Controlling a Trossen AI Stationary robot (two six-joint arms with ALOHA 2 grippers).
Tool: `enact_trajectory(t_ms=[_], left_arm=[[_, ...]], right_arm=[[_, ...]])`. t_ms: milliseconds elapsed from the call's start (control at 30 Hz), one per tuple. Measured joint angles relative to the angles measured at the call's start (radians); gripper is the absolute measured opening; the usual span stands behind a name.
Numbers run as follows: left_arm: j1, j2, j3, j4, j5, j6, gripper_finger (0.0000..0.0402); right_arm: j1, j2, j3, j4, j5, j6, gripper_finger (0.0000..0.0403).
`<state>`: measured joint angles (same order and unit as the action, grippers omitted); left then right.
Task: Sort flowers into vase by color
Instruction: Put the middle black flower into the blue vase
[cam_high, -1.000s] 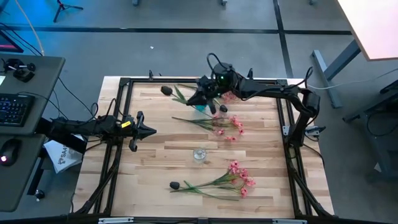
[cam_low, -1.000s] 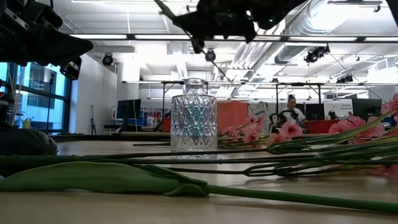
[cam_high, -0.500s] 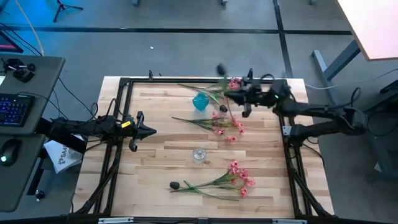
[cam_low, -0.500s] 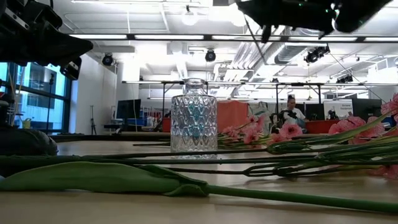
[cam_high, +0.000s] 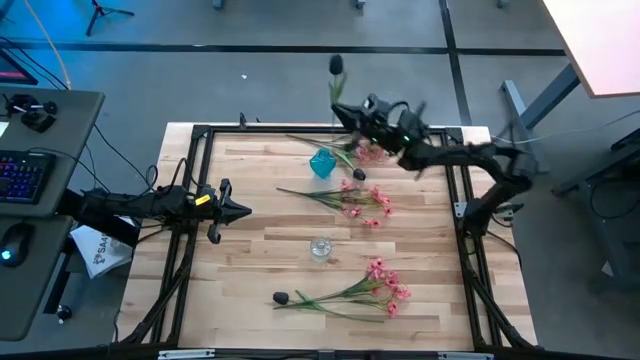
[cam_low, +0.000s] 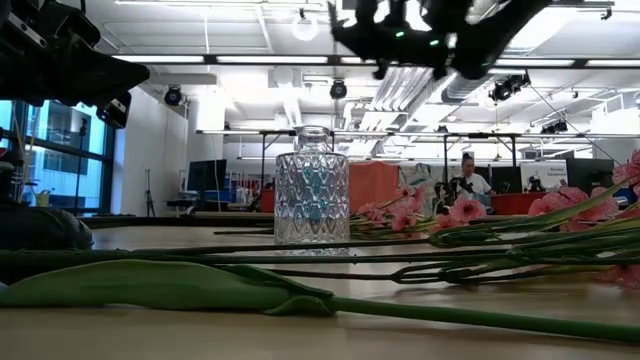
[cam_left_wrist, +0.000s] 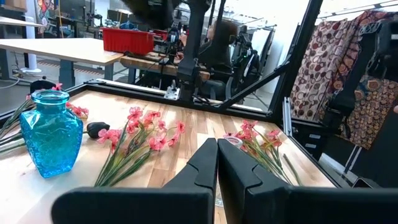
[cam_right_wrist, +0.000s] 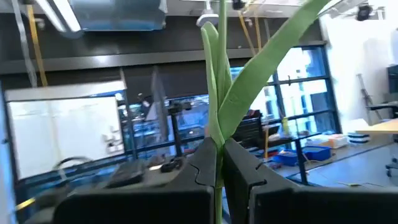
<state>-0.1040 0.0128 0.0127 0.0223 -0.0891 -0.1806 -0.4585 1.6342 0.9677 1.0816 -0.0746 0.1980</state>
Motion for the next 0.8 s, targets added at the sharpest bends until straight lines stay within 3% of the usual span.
enact_trajectory(t_ms=[267,800], left_arm=[[0.000,0.000,0.000,0.000,0.000,0.000,0.0001],[0.000,0.000,0.000,0.000,0.000,0.000,0.0001]], right_arm=[[-0.026,0.226,0.219,-0.002,0.000,0.031,0.0000],[-0.023,0.246,0.223,-0.180,-0.001,-0.041,0.0000]])
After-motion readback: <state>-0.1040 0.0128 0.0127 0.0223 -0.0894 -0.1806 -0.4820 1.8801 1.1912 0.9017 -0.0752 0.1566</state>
